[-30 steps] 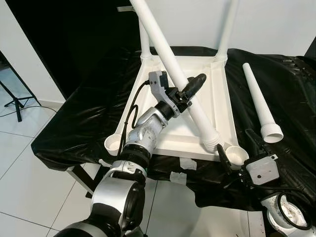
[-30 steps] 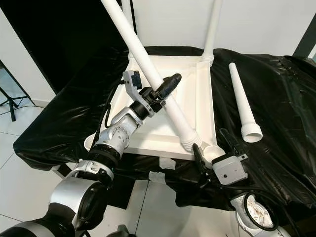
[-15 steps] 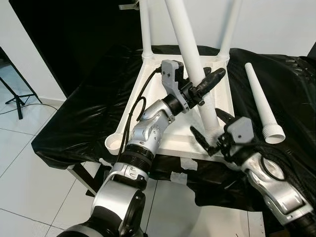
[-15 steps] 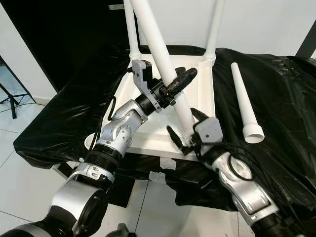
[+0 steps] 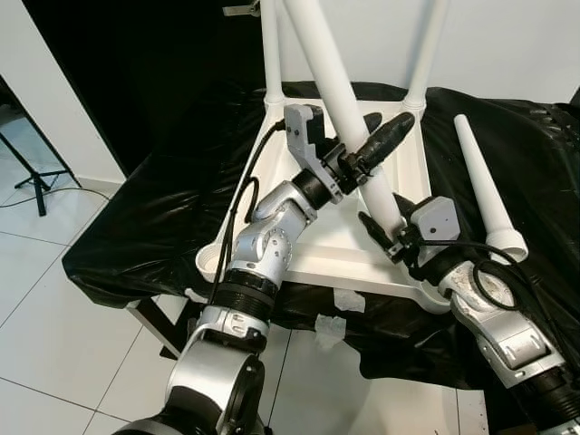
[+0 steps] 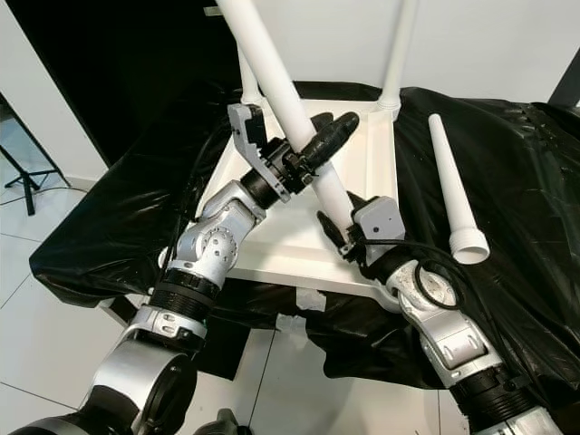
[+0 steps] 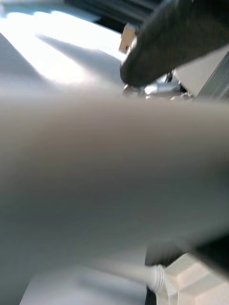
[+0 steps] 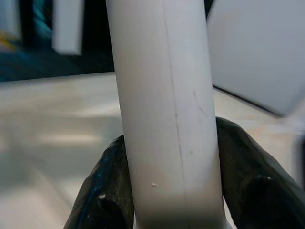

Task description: Building children table

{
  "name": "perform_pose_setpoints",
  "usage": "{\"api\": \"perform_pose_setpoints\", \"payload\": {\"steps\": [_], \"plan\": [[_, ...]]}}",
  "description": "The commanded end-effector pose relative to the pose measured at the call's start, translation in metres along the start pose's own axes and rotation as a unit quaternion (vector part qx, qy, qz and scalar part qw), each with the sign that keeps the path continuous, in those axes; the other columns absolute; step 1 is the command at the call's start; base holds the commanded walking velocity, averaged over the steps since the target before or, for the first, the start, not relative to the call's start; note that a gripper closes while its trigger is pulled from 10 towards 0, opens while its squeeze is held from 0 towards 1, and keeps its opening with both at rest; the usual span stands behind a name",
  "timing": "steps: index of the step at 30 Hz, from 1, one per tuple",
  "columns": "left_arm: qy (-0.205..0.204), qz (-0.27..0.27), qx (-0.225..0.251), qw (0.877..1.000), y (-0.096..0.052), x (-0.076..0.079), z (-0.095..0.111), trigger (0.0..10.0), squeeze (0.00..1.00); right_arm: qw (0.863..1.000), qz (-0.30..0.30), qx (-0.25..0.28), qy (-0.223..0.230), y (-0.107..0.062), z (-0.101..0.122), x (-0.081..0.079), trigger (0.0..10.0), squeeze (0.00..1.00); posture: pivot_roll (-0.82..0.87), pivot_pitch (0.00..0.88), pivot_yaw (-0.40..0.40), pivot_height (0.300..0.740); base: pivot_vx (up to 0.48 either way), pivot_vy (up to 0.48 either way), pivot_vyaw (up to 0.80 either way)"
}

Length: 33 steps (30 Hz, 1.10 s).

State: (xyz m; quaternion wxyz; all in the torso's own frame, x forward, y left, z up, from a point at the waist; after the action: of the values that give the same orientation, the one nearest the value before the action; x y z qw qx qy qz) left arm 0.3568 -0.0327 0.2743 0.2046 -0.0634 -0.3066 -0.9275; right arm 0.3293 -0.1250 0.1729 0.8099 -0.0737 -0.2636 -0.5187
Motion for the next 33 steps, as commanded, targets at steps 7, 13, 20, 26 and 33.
{"api": "perform_pose_setpoints", "payload": {"steps": [7,13,20,26,33], "plan": [[-0.005,-0.005,0.106,0.994,0.035,0.036,0.045,10.0,0.0,0.977,-0.101,-0.043,-0.184,-0.002,-0.016,0.015,0.0,0.0,0.09,0.0,0.033,0.74,0.0,0.0,0.0],[-0.08,0.049,0.163,0.982,0.034,0.02,0.073,10.0,0.0,0.953,-0.204,-0.043,-0.221,-0.019,-0.024,0.015,0.0,0.0,0.1,0.0,0.05,0.74,0.0,0.0,0.0],[-0.109,0.079,0.173,0.976,0.023,0.007,0.071,0.0,0.0,0.943,-0.255,0.003,-0.214,-0.024,-0.017,0.005,0.0,0.0,0.11,0.0,0.058,0.74,0.0,0.0,0.0],[-0.099,0.078,0.182,0.975,0.017,0.005,0.076,0.0,0.0,0.944,-0.244,0.02,-0.221,-0.015,-0.01,-0.001,1.5,0.0,0.11,0.0,0.047,0.74,0.0,0.0,0.0],[-0.088,0.056,0.17,0.98,0.016,0.015,0.071,0.0,0.0,0.958,-0.203,0.009,-0.202,-0.009,-0.012,-0.003,10.0,0.0,0.12,0.0,0.037,0.74,0.0,0.0,0.0]]}}
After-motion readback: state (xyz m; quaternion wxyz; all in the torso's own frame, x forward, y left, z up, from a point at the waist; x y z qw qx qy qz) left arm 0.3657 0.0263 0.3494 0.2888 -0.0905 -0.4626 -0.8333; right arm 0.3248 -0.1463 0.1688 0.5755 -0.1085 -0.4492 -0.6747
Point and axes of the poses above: a point about 5 cm out from each wrist's last joint towards the gripper, its own y axis pointing out of the wrist towards the gripper, its own z axis along the axis of the wrist's last joint, x = y × z, the point moved 5 cm from there along y, pointing out of the wrist towards the gripper
